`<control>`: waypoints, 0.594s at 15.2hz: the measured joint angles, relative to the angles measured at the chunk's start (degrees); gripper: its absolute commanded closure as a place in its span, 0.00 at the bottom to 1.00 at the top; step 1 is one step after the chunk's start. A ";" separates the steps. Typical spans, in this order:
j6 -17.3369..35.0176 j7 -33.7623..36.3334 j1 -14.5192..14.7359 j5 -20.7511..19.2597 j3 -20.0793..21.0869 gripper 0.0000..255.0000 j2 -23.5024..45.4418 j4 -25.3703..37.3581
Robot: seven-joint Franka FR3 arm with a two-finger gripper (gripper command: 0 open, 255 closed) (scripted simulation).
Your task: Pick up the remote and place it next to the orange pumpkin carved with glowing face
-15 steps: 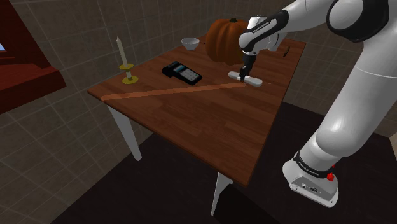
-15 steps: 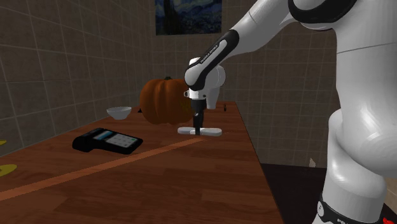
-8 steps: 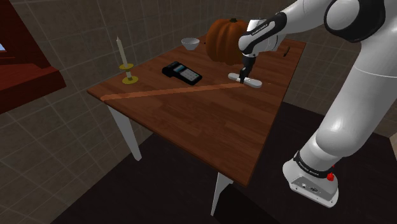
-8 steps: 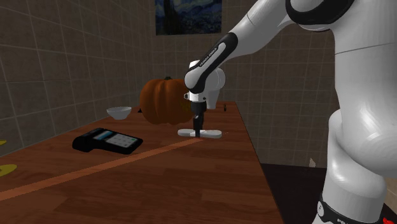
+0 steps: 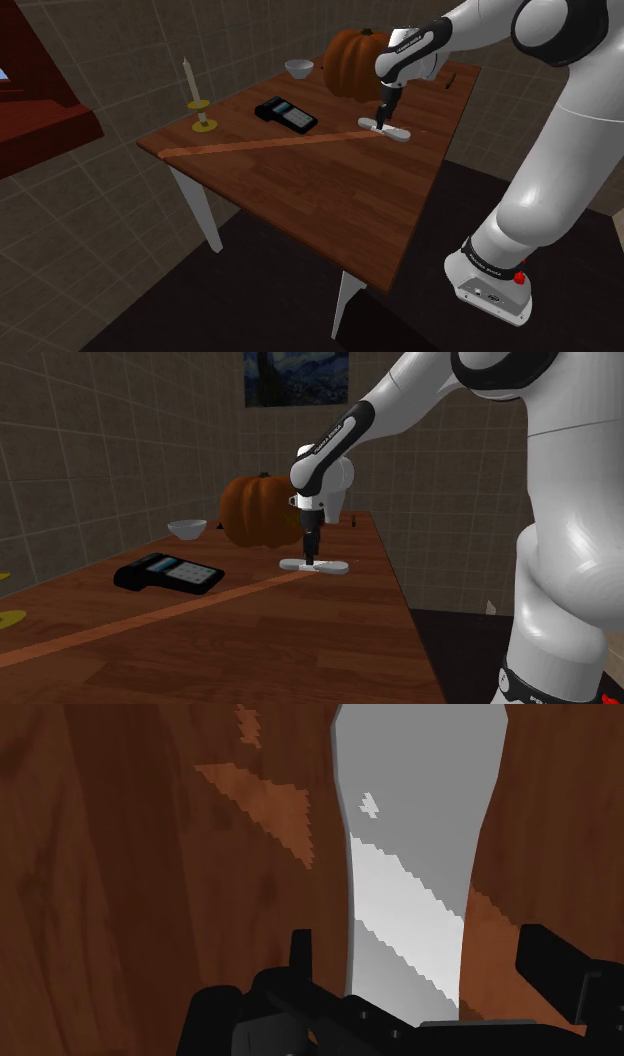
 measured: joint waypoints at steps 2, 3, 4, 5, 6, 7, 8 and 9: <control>-2.68 0.50 0.17 -0.83 -0.14 0.00 -1.79 1.04; -4.34 0.94 0.34 -1.23 -0.12 0.00 -2.66 1.92; -5.08 0.94 0.31 -1.42 -0.19 0.00 -3.12 2.23; -5.50 1.06 0.35 -1.52 -0.18 0.00 -3.34 2.42; -5.73 1.08 0.36 -1.54 -0.18 0.00 -3.38 2.59; -5.83 1.10 0.36 -1.56 -0.18 0.00 -3.43 2.63; -5.88 1.10 0.36 -1.57 -0.18 0.00 -3.44 2.66; -5.90 1.10 0.37 -1.58 -0.18 0.00 -3.45 2.67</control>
